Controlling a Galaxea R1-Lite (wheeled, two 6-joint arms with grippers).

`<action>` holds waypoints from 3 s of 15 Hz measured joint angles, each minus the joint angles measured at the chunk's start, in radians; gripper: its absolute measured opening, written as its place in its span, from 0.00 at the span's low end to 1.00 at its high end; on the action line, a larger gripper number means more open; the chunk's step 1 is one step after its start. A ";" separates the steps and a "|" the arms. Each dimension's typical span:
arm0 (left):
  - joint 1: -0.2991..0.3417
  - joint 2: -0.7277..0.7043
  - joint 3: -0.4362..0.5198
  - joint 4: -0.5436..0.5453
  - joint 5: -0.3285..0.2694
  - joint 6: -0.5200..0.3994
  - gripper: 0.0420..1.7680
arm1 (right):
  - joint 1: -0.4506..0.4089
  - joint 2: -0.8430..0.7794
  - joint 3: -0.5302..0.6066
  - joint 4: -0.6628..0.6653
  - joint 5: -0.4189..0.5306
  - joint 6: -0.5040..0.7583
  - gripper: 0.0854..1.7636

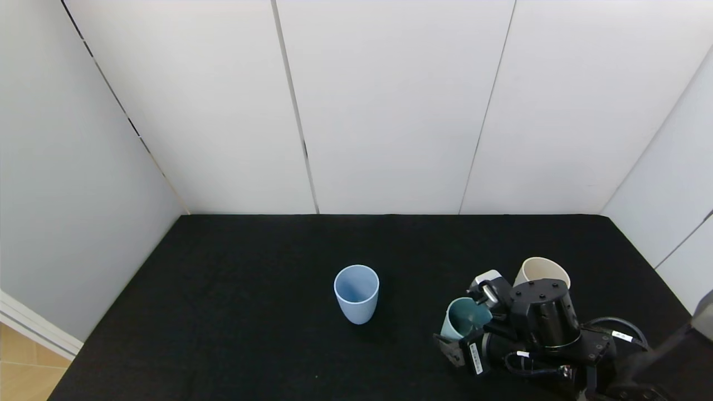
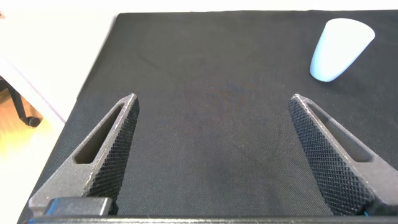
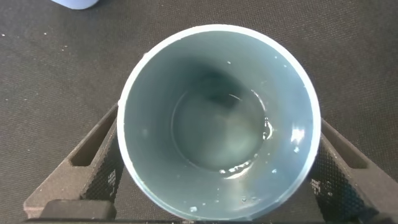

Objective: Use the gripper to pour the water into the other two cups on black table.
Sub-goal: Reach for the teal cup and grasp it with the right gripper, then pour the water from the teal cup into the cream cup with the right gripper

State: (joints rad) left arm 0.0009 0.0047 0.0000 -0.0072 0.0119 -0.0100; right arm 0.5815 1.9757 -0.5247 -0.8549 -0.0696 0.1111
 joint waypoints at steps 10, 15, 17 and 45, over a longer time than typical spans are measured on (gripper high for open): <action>0.000 0.000 0.000 0.000 0.000 0.000 0.97 | -0.005 0.010 0.001 -0.013 -0.001 -0.003 0.67; 0.000 0.000 0.000 0.000 0.000 0.000 0.97 | -0.013 -0.008 -0.005 -0.010 -0.001 -0.004 0.67; 0.000 0.000 0.000 0.000 0.000 0.000 0.97 | -0.030 -0.043 -0.026 0.014 -0.001 -0.039 0.67; 0.000 0.000 0.000 0.000 0.000 0.000 0.97 | -0.573 -0.557 -0.352 0.810 0.013 -0.641 0.67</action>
State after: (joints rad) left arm 0.0009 0.0047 0.0000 -0.0070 0.0119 -0.0104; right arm 0.0085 1.4191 -0.8764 -0.0447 -0.0566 -0.5296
